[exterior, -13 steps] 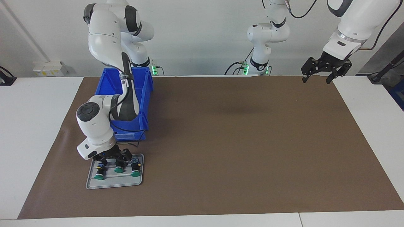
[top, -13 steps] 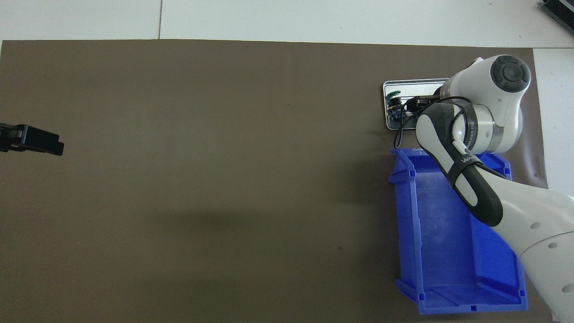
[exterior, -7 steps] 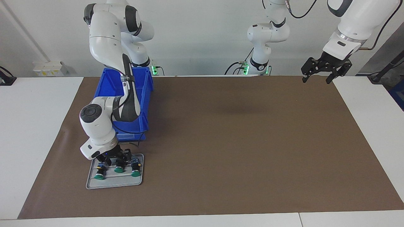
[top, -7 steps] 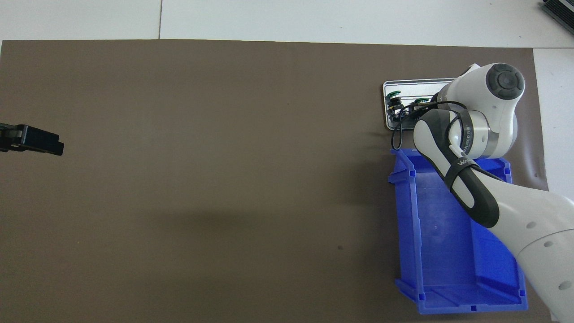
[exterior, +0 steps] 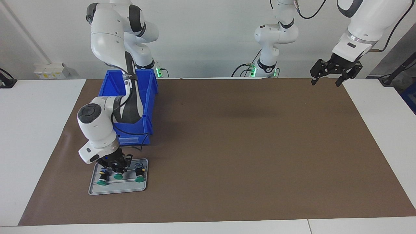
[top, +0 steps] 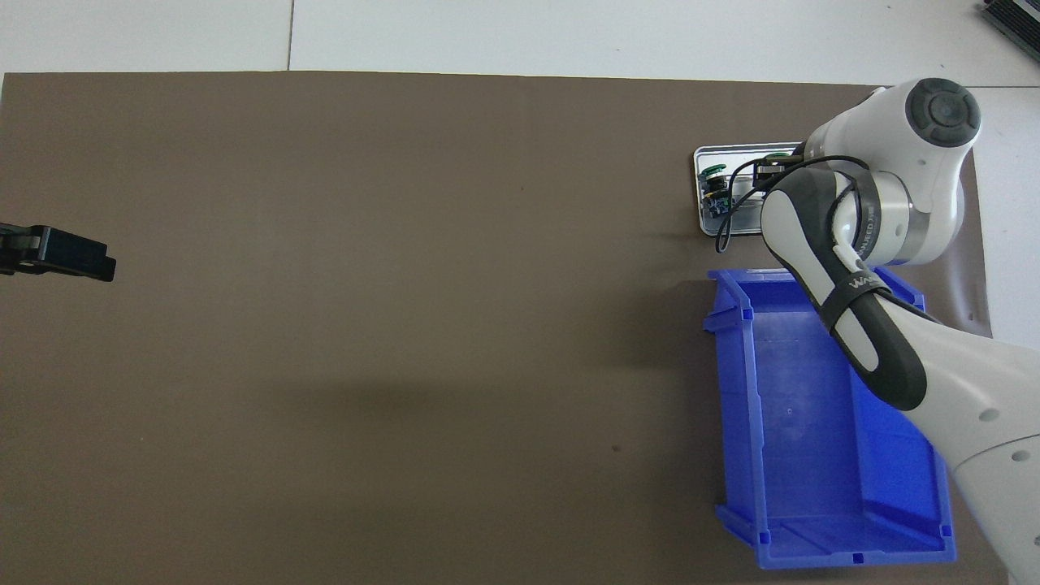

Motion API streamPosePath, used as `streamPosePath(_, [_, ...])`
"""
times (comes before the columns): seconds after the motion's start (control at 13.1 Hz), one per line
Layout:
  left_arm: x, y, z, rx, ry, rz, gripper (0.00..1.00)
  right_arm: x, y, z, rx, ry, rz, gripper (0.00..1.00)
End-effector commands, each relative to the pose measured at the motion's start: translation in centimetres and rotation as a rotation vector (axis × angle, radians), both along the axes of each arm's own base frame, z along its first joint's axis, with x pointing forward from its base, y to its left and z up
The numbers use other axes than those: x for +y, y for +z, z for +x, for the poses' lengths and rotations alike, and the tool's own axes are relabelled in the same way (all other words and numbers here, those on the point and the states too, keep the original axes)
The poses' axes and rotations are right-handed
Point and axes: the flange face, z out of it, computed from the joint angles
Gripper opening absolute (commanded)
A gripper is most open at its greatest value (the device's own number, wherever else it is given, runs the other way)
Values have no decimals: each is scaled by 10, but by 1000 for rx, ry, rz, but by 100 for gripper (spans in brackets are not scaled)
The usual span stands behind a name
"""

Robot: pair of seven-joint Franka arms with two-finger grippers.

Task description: Place and press button with both arms

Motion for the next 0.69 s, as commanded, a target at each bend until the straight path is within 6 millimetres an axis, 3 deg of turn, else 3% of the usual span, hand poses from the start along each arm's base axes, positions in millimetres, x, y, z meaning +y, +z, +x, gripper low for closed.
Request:
streamPosePath(0.0, [4,1,-9,7,1,15,100,13,44,12,-21,-102,14,0])
streamPosePath(0.23, [4,1,-9,7,1,15,100,48,77,1,-31,-141,-19,0])
streamPosePath(0.38, [4,1,-9,7,1,15,100,83,105,-12,-45,-277,-19,0])
streamPosePath(0.61, [4,1,-9,5,1,15,100,157,120,-34,-66,-582,27,0])
